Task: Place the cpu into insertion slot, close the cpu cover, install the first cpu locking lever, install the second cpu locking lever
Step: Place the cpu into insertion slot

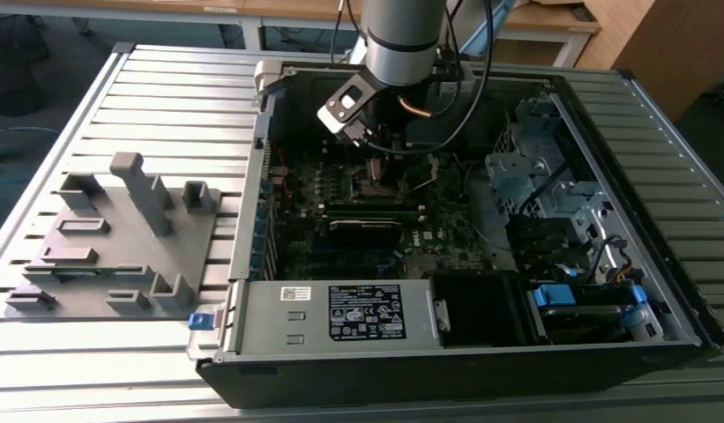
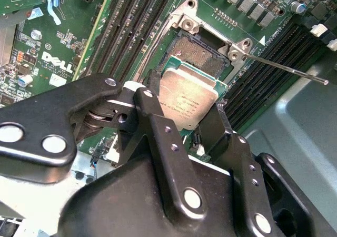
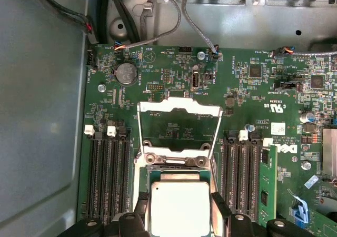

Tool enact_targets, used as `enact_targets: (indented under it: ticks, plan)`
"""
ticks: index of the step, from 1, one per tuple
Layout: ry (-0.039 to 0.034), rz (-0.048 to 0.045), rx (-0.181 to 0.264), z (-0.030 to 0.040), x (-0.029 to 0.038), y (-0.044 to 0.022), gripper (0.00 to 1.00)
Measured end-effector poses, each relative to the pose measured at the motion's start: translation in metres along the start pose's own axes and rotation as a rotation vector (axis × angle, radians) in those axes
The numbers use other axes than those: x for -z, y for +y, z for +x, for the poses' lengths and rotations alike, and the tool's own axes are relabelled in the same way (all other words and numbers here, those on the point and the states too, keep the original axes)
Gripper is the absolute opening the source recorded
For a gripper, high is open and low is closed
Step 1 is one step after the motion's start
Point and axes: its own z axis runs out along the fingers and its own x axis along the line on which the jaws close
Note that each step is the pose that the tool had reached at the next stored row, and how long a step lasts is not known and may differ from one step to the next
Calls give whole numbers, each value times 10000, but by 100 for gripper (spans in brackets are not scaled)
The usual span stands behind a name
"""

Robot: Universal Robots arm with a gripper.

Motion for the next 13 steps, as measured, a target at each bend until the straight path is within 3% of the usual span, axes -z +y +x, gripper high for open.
enact_targets:
  ticks: [13]
  plan:
    - [1, -1, -2, -2, -69, -11, 54]
